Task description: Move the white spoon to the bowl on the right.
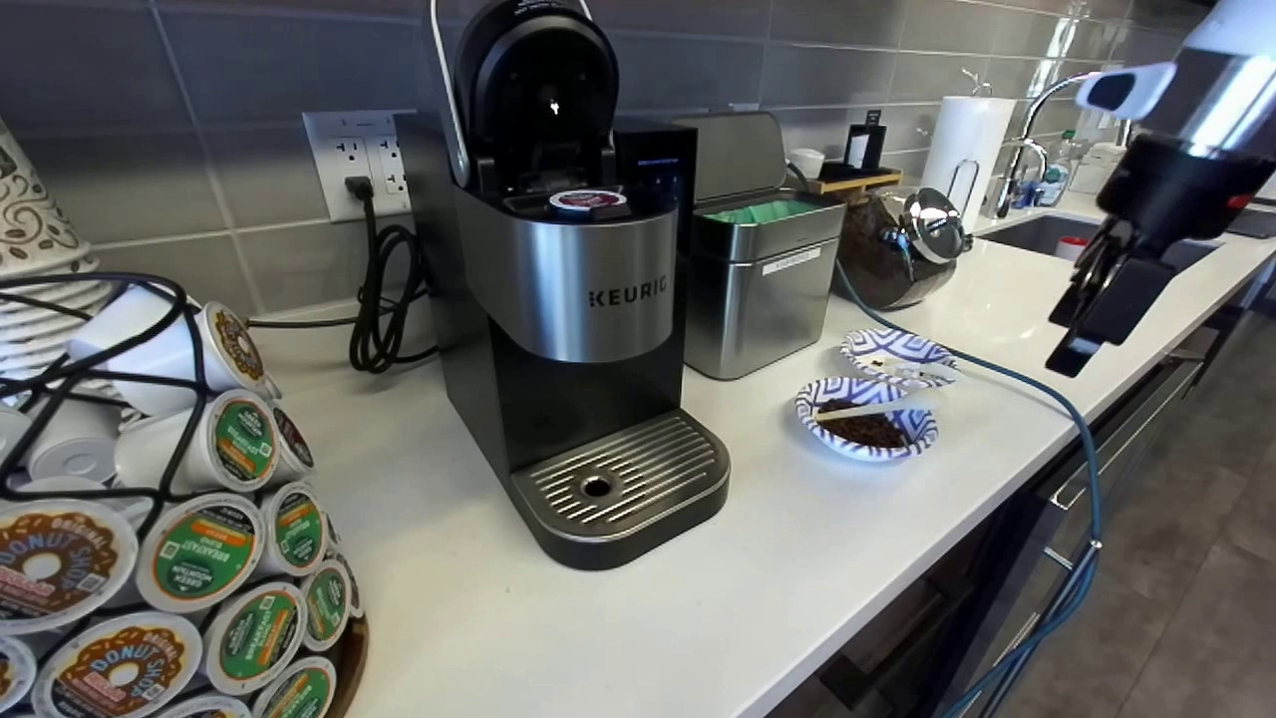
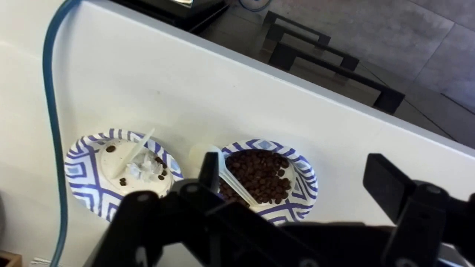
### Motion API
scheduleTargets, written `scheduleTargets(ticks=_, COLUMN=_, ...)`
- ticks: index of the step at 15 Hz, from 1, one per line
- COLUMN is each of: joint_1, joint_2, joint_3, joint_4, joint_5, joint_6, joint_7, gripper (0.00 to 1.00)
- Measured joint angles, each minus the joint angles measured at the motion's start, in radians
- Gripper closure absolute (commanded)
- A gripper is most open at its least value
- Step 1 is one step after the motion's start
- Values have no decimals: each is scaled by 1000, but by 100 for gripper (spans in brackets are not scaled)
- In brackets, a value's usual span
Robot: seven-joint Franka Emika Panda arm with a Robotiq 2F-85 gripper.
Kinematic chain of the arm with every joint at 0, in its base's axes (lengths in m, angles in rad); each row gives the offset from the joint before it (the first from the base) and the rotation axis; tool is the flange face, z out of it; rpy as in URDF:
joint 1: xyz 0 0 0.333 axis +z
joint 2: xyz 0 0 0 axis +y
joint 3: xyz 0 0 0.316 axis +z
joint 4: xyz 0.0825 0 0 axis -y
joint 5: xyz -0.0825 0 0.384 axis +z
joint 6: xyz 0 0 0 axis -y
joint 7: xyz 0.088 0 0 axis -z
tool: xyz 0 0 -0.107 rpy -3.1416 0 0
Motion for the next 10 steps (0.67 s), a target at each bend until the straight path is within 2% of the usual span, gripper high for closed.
scheduleTargets(ticks=4, joint_1=-8, joint_2=165, joint_3=0, joint_4=92, joint_5=-139, joint_6=24, joint_7=-68, gripper=0)
scheduleTargets(ticks=10, joint_1=-10, joint_2=212, joint_3=-1, joint_4=135, joint_5=-156, joint_6=28, joint_7=-91, gripper=0)
